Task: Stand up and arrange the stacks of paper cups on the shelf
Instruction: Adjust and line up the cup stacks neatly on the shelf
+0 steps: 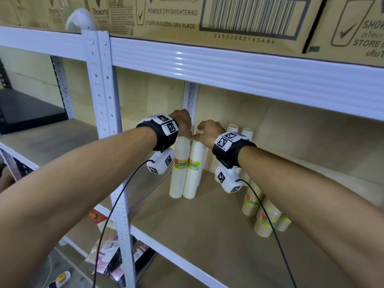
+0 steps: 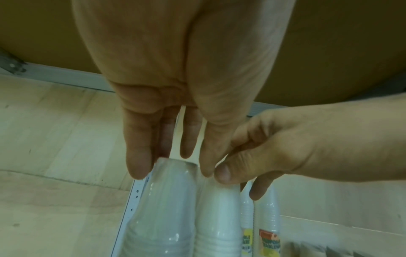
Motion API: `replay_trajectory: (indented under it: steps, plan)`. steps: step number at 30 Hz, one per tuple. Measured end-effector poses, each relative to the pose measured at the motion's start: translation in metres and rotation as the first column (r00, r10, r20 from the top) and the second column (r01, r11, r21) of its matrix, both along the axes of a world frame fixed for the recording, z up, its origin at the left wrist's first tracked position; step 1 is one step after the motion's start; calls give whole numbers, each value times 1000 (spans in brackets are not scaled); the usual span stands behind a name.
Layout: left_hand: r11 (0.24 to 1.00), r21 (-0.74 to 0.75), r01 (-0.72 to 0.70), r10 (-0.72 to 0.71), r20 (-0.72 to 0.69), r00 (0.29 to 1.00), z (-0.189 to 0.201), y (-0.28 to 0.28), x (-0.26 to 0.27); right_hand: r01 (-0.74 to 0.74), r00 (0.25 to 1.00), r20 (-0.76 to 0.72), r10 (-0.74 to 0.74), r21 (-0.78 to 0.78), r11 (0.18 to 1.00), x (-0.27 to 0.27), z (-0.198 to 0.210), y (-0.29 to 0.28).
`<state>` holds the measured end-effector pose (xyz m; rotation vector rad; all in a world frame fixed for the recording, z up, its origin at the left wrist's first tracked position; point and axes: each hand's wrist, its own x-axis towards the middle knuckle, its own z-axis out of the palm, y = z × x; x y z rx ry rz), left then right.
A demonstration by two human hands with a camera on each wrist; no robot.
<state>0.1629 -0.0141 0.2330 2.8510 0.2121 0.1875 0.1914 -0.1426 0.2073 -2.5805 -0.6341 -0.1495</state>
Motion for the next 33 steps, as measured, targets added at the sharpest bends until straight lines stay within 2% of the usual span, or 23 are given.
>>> replay_trajectory:
  steps: [19,22,27,30,33]
  plan:
    - [999,-6,51,-51,23,998,-8,5,-1,9,1000,18,-8,-42,999,-8,0,-4]
    - [999,0,50,-50,64,997,-7,2,0,16,1000,17,-15,-53,998,-10,4,-11]
    - [987,-62,151,-153,-29,988,6,-15,6,51,999,14,-50,-50,997,-12,12,-31]
    - [977,-39,211,-212,-45,976,11,-28,14,69,998,-1,-69,-52,996,-10,15,-45]
    - [954,-80,288,-292,-33,956,13,-41,21,93,995,-18,-93,-38,995,-8,18,-60]
